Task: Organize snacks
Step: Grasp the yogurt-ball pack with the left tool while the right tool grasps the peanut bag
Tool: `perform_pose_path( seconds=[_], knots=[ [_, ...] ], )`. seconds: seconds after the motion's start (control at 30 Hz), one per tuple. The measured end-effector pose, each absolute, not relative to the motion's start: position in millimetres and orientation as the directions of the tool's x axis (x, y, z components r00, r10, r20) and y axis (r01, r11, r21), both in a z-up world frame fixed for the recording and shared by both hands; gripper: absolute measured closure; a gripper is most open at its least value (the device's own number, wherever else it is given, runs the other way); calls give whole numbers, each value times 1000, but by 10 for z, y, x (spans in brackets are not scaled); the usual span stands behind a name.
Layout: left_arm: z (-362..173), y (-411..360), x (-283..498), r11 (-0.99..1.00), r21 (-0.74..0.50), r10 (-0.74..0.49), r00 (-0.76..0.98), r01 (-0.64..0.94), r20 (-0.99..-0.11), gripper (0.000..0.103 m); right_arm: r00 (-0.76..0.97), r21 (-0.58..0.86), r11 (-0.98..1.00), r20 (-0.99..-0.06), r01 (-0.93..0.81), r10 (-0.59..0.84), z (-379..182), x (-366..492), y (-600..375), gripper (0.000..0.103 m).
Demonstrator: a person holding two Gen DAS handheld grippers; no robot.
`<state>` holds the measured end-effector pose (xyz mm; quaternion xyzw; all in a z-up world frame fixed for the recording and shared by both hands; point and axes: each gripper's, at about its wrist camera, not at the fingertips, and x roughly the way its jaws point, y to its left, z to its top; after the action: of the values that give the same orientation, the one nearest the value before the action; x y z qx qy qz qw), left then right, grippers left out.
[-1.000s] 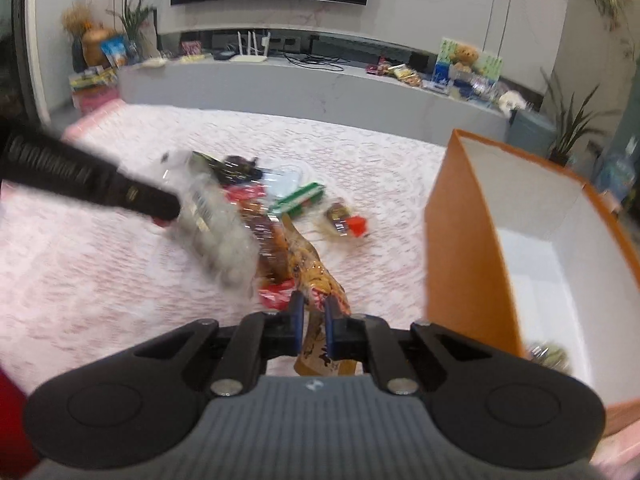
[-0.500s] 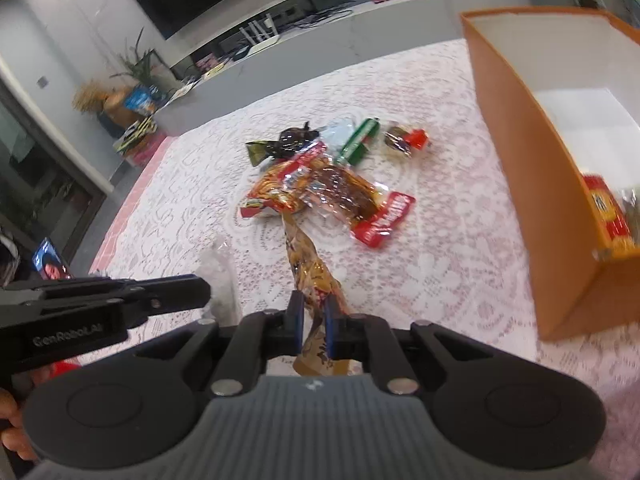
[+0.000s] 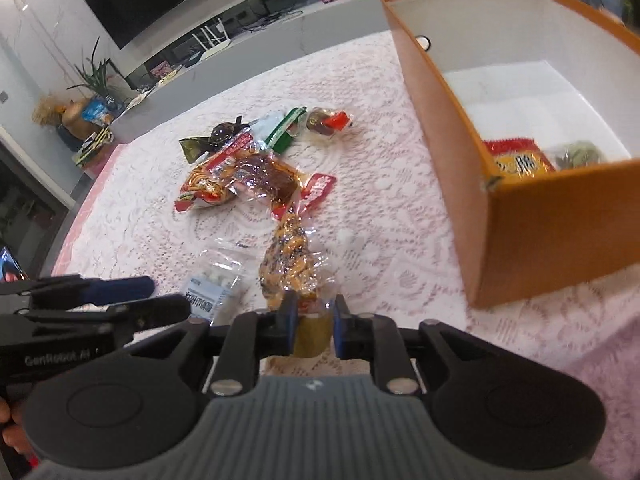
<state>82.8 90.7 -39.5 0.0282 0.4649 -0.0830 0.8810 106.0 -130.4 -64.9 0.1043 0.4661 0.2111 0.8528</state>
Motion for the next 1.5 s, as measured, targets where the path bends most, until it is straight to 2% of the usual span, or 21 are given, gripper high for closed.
perform_pose_path(
  seconds=[0.1,0.27,0.33,0.47,0.5,0.6,0.77,0.9,1.07,1.2,1.5],
  knots=[
    [-494,941,871,985,-26,-112,523,170,-845,19,496,330,894,-747,-301,443,-646,1050,-1242,80],
    [-641,949,932,985,-59,-132,497,159,-858,16,515,311,886,-727,-344,455,-648,1056,-1159,78],
    [-669,923,939,983,-64,-141,487,171,-862,16,516,315,882,-721,-350,462,-653,1084,-1135,70],
    [-711,895,983,982,-77,-152,471,175,-869,17,515,326,873,-710,-363,480,-656,1142,-1083,66],
    [-724,899,993,981,-86,-158,466,171,-870,19,513,329,870,-709,-367,484,-658,1158,-1068,65],
    [-761,918,1021,983,-103,-161,454,150,-876,25,505,338,859,-702,-384,502,-658,1207,-999,64],
    [-775,967,1047,984,-129,-171,449,124,-877,25,505,329,857,-702,-396,502,-688,1296,-854,64],
    [-785,964,1110,986,-127,-160,445,103,-881,19,504,308,868,-717,-390,481,-725,1374,-767,66],
    [-802,896,1181,992,-109,-125,439,62,-890,17,490,320,858,-716,-402,497,-728,1382,-754,77],
    [-809,868,1220,996,-77,-90,442,47,-892,31,501,303,845,-698,-441,512,-676,1317,-736,81],
    [-751,920,1169,996,-92,-77,467,-9,-881,36,499,340,846,-693,-411,521,-598,1327,-829,84]
  ],
)
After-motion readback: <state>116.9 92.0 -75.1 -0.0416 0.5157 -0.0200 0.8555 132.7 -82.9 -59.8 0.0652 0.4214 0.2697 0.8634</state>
